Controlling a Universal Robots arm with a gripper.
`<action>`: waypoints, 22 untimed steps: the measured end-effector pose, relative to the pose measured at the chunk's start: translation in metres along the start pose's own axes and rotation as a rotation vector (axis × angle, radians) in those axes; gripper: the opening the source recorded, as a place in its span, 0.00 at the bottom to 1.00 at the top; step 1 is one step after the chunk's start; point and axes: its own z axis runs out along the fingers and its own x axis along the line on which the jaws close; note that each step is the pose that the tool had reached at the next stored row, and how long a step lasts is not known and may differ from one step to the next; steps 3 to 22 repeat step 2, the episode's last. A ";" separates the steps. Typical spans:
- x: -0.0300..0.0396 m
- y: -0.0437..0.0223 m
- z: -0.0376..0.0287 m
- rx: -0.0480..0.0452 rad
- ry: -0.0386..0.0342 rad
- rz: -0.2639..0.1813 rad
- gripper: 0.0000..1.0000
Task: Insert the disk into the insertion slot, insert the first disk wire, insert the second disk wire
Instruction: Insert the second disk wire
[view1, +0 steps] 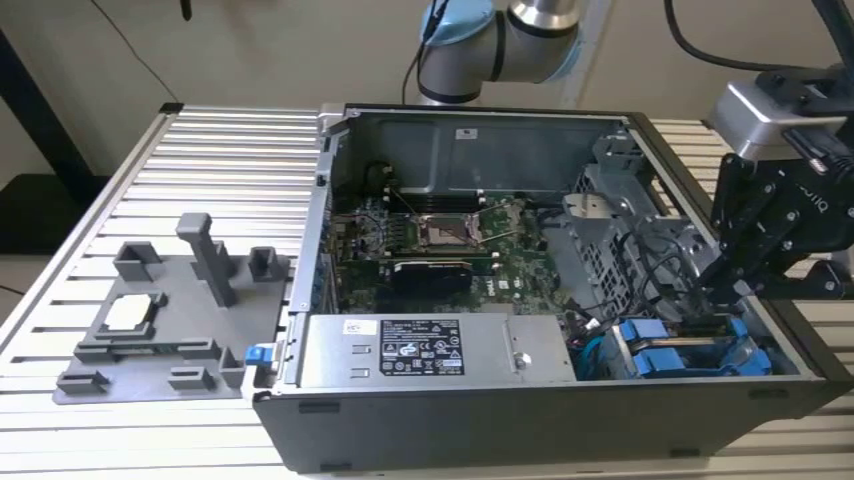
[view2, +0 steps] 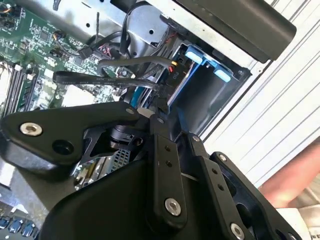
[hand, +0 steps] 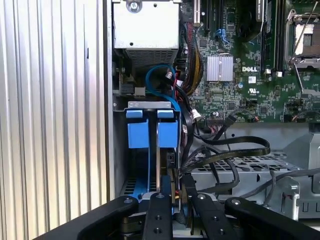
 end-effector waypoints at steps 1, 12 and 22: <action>0.0000 0.0000 0.0000 0.0000 -0.0001 0.000 0.24; 0.0000 0.0000 0.0000 0.0000 -0.0003 0.000 0.24; 0.0000 0.0000 0.0000 0.0000 -0.0003 0.000 0.24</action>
